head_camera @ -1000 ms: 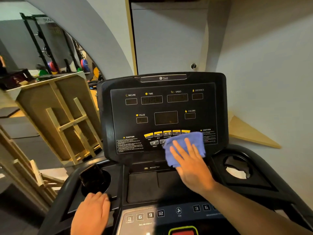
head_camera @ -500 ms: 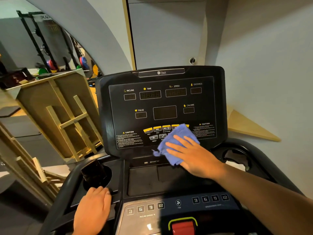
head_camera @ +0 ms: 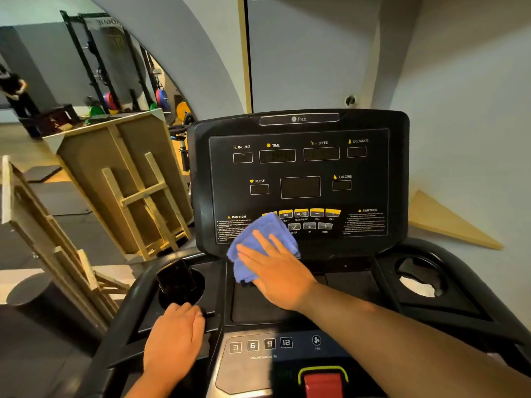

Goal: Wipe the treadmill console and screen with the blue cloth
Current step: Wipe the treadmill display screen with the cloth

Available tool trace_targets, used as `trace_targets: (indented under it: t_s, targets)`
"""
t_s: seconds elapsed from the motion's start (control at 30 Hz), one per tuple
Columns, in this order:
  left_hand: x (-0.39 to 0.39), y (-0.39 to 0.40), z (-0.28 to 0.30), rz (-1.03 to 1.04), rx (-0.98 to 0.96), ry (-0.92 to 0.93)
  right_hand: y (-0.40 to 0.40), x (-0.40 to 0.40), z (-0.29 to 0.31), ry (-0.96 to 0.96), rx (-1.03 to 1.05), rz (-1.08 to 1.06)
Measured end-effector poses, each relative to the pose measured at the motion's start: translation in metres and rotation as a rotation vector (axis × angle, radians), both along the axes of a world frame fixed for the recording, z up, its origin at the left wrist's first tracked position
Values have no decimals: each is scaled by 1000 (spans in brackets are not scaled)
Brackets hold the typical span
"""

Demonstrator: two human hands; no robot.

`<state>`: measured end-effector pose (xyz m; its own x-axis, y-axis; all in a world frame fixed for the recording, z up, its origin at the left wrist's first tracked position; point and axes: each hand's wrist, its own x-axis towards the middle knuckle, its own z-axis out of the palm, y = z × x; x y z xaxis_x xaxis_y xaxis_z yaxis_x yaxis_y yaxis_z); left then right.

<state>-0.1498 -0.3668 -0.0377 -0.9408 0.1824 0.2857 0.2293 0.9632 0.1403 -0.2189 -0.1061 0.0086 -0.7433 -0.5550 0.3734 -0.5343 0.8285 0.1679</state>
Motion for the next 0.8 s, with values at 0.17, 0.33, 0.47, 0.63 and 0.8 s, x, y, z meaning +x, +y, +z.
trace_targets:
  t_s: [0.17, 0.33, 0.47, 0.63, 0.8]
  targets:
    - [-3, -1, -5, -20, 8, -17, 11, -5, 1, -83, -1, 87]
    - [-2, -1, -4, -9, 9, -34, 85, 8, -20, -161, -15, 48]
    - [-1, -1, -3, 2, 6, -37, 148, 27, -17, -245, -62, -93]
    - [-1, -1, -3, 14, 1, -38, 172, 35, -14, -254, -81, -145]
    - [-2, -1, -3, 20, -5, -49, 113, 23, -14, -332, -91, -81]
